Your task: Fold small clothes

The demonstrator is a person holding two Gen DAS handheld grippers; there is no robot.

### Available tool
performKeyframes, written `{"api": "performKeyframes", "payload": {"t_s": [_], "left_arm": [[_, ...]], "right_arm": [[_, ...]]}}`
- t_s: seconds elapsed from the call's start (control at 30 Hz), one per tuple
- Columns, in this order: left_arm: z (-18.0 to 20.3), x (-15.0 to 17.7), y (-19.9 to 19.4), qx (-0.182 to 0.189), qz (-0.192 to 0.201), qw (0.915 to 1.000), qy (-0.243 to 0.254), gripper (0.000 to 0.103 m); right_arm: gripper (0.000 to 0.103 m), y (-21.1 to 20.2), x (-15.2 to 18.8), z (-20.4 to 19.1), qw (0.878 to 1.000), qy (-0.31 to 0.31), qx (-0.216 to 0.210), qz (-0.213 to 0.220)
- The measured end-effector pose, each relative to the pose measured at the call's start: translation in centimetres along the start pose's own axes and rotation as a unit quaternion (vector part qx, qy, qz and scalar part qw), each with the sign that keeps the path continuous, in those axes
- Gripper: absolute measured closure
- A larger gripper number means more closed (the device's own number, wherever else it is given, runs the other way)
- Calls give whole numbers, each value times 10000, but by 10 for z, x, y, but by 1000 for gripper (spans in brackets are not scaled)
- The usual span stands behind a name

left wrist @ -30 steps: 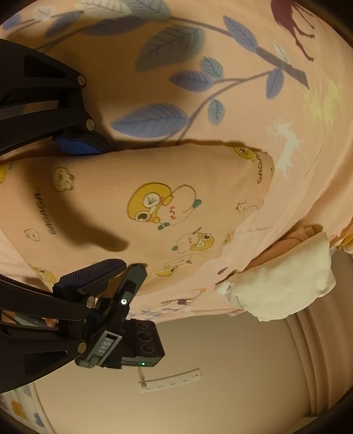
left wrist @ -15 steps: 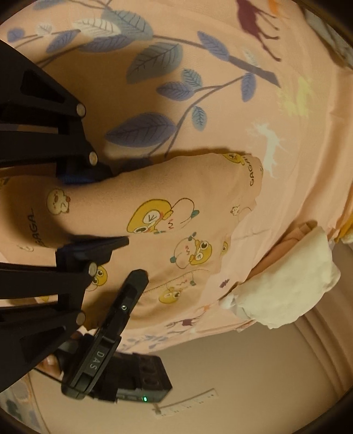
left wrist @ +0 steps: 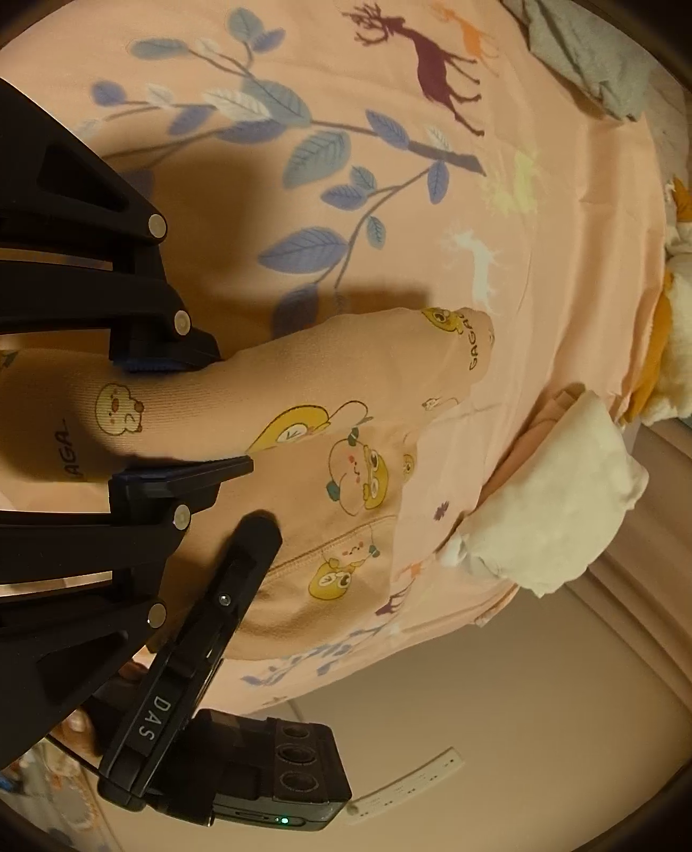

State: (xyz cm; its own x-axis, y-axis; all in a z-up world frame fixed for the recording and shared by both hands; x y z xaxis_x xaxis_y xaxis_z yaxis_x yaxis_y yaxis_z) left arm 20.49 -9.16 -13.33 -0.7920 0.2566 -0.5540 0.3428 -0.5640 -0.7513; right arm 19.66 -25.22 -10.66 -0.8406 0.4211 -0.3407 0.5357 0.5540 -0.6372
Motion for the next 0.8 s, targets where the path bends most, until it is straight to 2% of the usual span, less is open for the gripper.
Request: {"api": "performKeyframes", "payload": {"t_s": [0.4, 0.8], "left_arm": [[22, 32, -51, -89, 179, 9998, 17, 79], [36, 61, -104, -365, 375, 9986, -45, 79]], "right_arm": [[80, -36, 42, -32, 9996, -169, -225, 48], [80, -61, 82, -72, 9979, -499, -417, 23]]}}
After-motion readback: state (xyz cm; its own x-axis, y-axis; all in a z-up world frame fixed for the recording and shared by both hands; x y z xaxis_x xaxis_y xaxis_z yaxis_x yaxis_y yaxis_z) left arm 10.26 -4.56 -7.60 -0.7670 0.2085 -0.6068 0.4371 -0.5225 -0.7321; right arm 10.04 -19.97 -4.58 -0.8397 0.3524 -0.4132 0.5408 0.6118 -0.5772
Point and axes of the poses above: each gripper's, at about its wrist camera, not at the fingertips, and y roughly the way its jaws point, z to its right, x to its underside, the point moved 6 cm from there along y, roughly the way its jaws point, and after that the axes turned 13 degrees about y, right-handed, at the moved point
